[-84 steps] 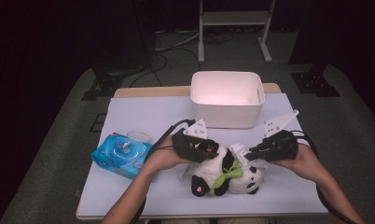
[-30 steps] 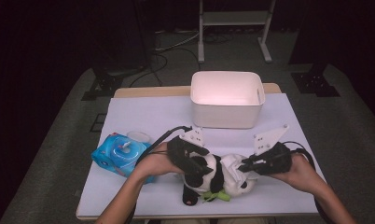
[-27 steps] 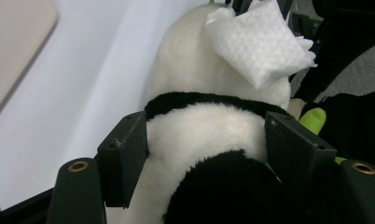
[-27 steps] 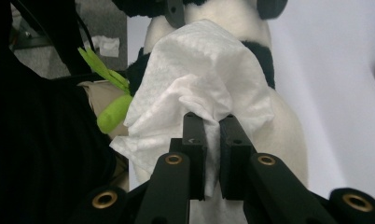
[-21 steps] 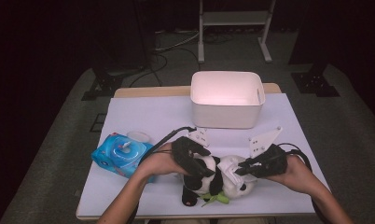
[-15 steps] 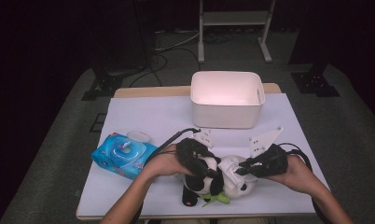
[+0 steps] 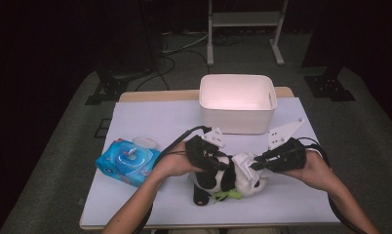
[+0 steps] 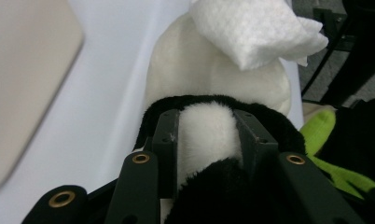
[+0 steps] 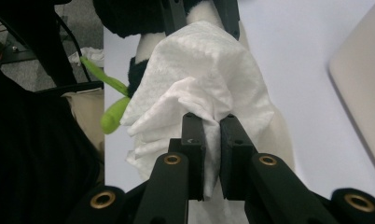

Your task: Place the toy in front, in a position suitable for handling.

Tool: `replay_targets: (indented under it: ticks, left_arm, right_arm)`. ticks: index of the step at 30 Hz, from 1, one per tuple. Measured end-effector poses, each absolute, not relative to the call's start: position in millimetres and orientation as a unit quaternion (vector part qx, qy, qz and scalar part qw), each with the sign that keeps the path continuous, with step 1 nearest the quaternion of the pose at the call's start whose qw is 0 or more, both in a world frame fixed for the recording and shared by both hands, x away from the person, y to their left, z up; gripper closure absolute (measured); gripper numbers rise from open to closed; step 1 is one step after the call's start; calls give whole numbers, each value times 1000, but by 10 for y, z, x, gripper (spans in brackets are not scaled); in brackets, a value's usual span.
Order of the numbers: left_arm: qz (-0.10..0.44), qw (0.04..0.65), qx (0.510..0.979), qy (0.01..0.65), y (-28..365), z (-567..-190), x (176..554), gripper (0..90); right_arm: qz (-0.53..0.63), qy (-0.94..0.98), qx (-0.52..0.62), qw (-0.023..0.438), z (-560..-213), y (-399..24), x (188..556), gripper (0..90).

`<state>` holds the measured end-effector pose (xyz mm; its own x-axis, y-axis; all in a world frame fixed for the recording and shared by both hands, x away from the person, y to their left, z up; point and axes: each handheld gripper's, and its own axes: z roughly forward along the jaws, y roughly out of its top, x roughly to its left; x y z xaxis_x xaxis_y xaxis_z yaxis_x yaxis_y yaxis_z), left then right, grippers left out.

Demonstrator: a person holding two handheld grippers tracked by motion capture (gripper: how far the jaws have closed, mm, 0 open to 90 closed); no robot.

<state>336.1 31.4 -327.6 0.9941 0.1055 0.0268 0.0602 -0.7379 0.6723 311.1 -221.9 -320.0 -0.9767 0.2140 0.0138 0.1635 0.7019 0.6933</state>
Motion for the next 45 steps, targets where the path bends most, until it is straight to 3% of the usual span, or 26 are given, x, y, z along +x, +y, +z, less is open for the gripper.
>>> replay_targets:
  ticks: [9, 15, 31, 45]
  left_arm:
    - [43, 354, 934, 32, 275, -3313, 3321, 591]
    - [40, 373, 926, 54, 367, -3322, 3288, 469]
    - [52, 392, 915, 84, 777, -3111, 3203, 306]
    - [13, 408, 908, 92, 735, -3431, 3157, 347]
  right_arm:
    - [363, 926, 98, 37, -3182, -2127, 3218, 812]
    - [358, 928, 96, 30, -3250, -2064, 3213, 813]
    - [363, 924, 118, 26, -3386, -2168, 3183, 818]
    - [349, 930, 112, 32, -3333, -2115, 3111, 815]
